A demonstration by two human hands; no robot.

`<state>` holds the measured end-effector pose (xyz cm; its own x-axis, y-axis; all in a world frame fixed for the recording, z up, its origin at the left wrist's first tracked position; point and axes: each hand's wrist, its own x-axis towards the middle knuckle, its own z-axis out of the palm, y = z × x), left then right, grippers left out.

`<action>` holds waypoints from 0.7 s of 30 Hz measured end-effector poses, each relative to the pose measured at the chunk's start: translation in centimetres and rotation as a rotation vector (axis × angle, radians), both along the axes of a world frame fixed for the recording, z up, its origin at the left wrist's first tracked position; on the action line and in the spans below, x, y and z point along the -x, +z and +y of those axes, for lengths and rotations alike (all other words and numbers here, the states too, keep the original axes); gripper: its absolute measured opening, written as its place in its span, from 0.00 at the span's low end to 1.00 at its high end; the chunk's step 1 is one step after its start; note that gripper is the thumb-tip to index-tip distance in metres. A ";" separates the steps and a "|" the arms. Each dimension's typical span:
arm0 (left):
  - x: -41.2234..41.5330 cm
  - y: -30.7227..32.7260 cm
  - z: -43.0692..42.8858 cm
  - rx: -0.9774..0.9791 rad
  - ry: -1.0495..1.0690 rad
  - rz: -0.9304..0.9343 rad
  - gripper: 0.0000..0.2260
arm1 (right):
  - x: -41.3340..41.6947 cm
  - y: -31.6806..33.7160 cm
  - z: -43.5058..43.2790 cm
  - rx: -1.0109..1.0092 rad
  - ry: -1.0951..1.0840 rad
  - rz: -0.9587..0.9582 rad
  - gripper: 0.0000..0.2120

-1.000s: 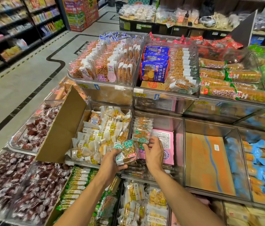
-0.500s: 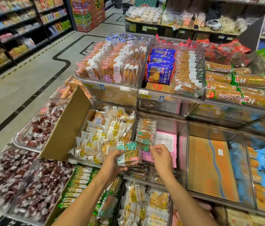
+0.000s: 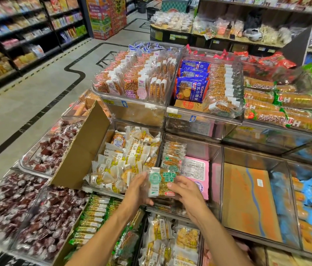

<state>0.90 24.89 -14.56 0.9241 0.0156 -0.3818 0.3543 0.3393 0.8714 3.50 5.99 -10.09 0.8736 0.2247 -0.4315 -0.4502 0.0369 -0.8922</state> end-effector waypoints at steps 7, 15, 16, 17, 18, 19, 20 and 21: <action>-0.3 -1.2 -0.5 -0.209 0.053 0.077 0.09 | -2.7 -0.3 -3.9 0.337 -0.293 -0.325 0.15; -1.3 -2.6 -0.9 -0.481 0.046 0.021 0.07 | -4.9 -1.7 0.0 1.044 0.232 -0.661 0.23; -1.5 -2.9 -0.9 -0.567 0.055 0.002 0.09 | -5.1 -2.2 0.5 1.050 0.239 -0.667 0.23; -1.6 -3.1 -0.9 -0.673 0.047 -0.033 0.10 | -5.1 -2.6 0.8 1.048 0.229 -0.679 0.24; -1.7 -3.4 -0.9 -0.805 0.031 -0.073 0.12 | -4.9 -3.1 1.1 1.043 0.200 -0.704 0.25; -1.6 -3.5 -1.0 -0.937 0.004 -0.106 0.13 | -4.6 -3.8 1.3 1.035 0.154 -0.723 0.27; -1.4 -3.5 -1.1 -1.062 -0.018 -0.138 0.13 | -4.2 -4.4 1.5 1.032 0.092 -0.723 0.30; -1.3 -3.4 -1.2 -1.178 -0.042 -0.168 0.14 | -3.9 -4.9 1.7 1.026 0.021 -0.701 0.33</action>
<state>2.21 23.68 -17.98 0.9694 0.2439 -0.0270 0.1975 -0.7102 0.6758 7.39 7.67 -15.01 0.9869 0.0761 0.1425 0.1432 -0.8208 -0.5530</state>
